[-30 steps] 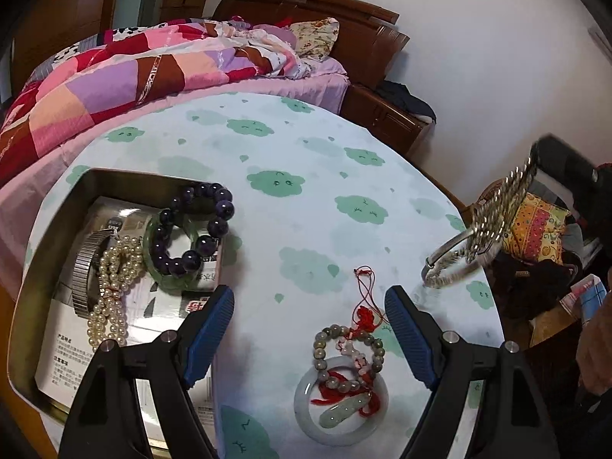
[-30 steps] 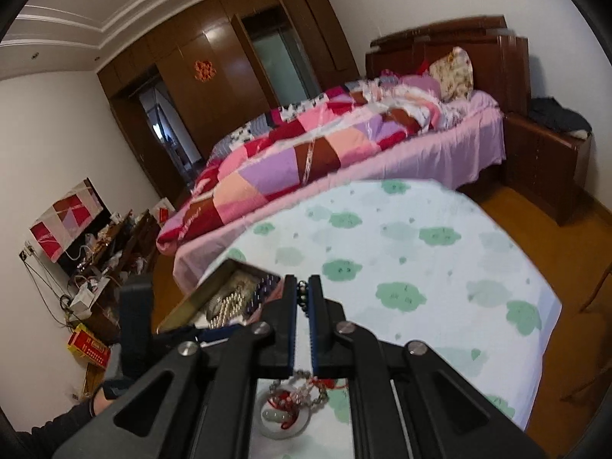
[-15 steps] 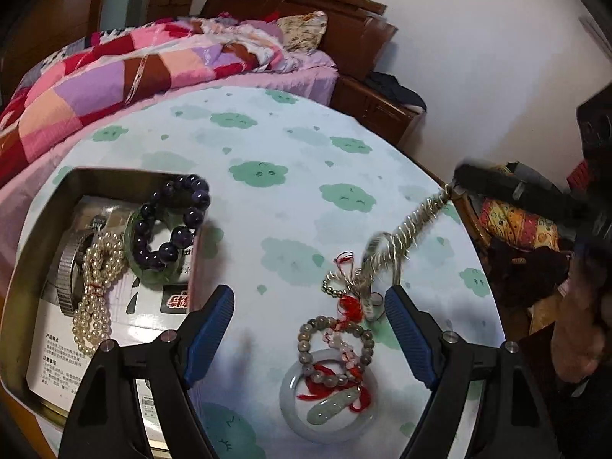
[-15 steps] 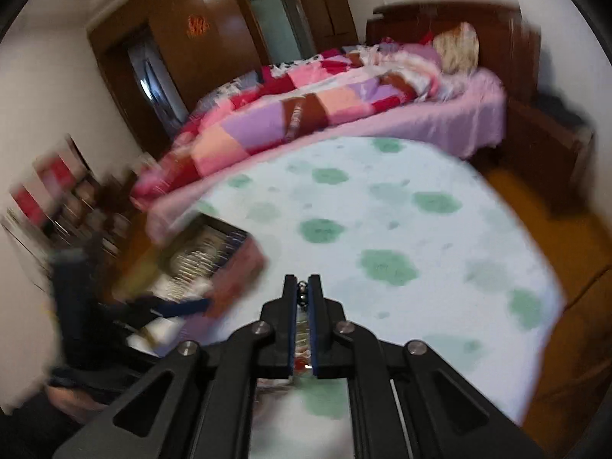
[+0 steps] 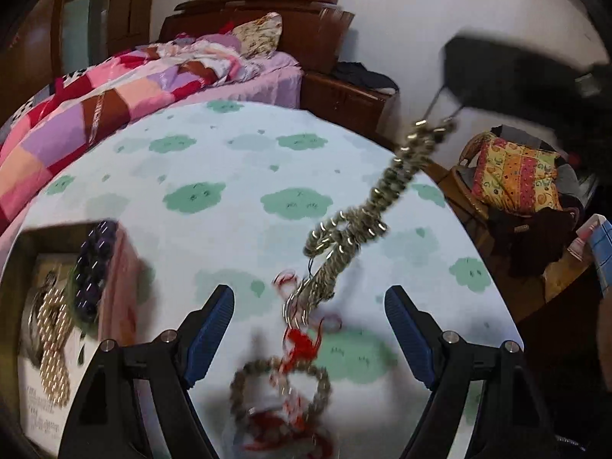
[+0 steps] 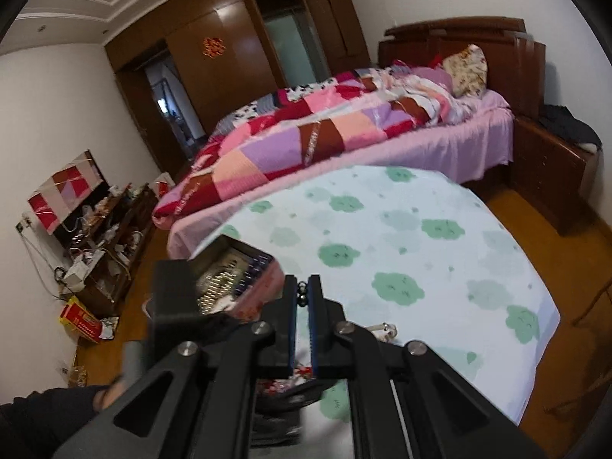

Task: Organize jewelry

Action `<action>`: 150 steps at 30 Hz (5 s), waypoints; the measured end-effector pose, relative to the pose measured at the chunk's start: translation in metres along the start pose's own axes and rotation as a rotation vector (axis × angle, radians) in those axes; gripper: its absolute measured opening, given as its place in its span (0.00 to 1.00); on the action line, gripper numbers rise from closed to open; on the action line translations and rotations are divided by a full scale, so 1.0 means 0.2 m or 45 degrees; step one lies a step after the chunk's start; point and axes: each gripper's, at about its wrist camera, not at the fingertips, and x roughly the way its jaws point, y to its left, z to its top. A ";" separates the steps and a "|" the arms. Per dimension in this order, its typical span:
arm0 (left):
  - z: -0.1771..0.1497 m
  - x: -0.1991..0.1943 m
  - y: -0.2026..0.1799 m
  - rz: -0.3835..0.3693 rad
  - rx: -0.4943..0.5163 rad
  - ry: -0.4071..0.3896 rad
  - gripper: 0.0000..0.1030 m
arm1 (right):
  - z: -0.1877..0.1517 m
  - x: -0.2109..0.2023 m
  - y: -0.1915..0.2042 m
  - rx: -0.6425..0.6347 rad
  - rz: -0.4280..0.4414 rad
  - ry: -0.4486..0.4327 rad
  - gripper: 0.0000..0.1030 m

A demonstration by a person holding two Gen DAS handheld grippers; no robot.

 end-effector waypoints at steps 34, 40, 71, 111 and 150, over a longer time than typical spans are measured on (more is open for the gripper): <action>0.09 0.16 0.15 0.070 -0.174 0.098 0.74 | 0.12 -0.22 -0.15 0.088 -0.023 -0.217 0.07; 0.08 0.26 0.12 0.085 -0.147 0.187 0.74 | 0.09 -0.21 -0.18 0.106 -0.029 -0.201 0.07; 0.00 -0.64 0.54 0.401 -0.134 -0.183 0.59 | 0.23 0.03 0.24 -0.063 0.112 -0.105 0.07; -0.23 -0.57 0.78 0.441 -0.255 -0.141 0.81 | -0.05 0.60 0.38 -0.104 0.150 0.238 0.51; -0.19 -0.37 0.23 0.502 0.022 -0.084 0.83 | -0.36 0.37 -0.10 0.098 -0.168 0.306 0.20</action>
